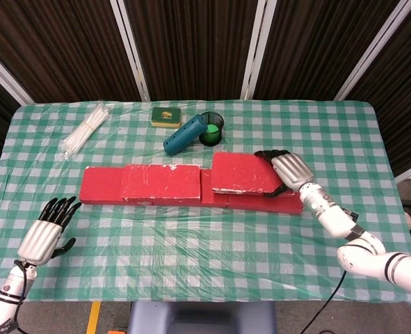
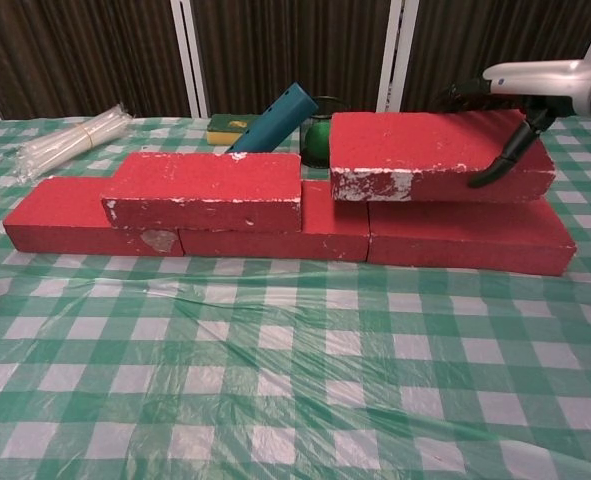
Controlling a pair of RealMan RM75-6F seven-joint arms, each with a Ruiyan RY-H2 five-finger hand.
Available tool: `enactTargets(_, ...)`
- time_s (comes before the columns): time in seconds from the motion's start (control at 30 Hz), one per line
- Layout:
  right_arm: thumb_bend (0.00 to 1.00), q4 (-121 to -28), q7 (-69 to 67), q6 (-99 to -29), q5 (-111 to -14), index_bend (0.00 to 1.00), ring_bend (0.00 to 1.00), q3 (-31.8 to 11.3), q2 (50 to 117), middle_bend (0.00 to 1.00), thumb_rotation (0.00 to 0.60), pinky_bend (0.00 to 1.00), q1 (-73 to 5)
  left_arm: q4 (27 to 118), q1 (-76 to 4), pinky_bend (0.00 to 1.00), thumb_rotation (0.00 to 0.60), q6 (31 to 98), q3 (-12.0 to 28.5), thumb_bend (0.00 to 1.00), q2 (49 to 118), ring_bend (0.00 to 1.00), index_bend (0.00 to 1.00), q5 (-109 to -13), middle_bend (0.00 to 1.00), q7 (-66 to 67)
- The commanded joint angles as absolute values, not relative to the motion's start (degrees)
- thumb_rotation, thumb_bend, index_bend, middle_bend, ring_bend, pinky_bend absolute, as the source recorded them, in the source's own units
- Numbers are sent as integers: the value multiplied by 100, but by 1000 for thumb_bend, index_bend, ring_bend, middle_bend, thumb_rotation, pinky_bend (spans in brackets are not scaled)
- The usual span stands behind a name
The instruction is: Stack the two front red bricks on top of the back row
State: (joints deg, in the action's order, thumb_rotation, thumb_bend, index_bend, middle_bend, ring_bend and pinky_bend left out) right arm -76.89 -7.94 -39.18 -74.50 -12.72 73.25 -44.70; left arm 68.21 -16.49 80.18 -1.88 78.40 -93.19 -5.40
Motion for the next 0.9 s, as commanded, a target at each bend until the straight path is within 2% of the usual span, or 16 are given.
enactTargets(0.03,196,-7535,-1093,-3848,-7607,682,414,-1151,7424,513,600,350,-4497,6825,-1644,12,600,8020,-187,319,7835,0,0,-9315,0,-533)
enactTargets(0.27,196,-7443,-1591,-3755,-7738,677,414,-1058,7520,513,600,350,-4551,6821,-1650,12,600,7987,-177,316,7830,0,0,-9294,0,-555)
enactTargets(0.9,197,-7314,-1281,-3868,-7590,635,414,-946,7754,513,600,351,-4650,6916,-1659,12,600,7943,-219,320,7786,0,0,-9338,0,-538)
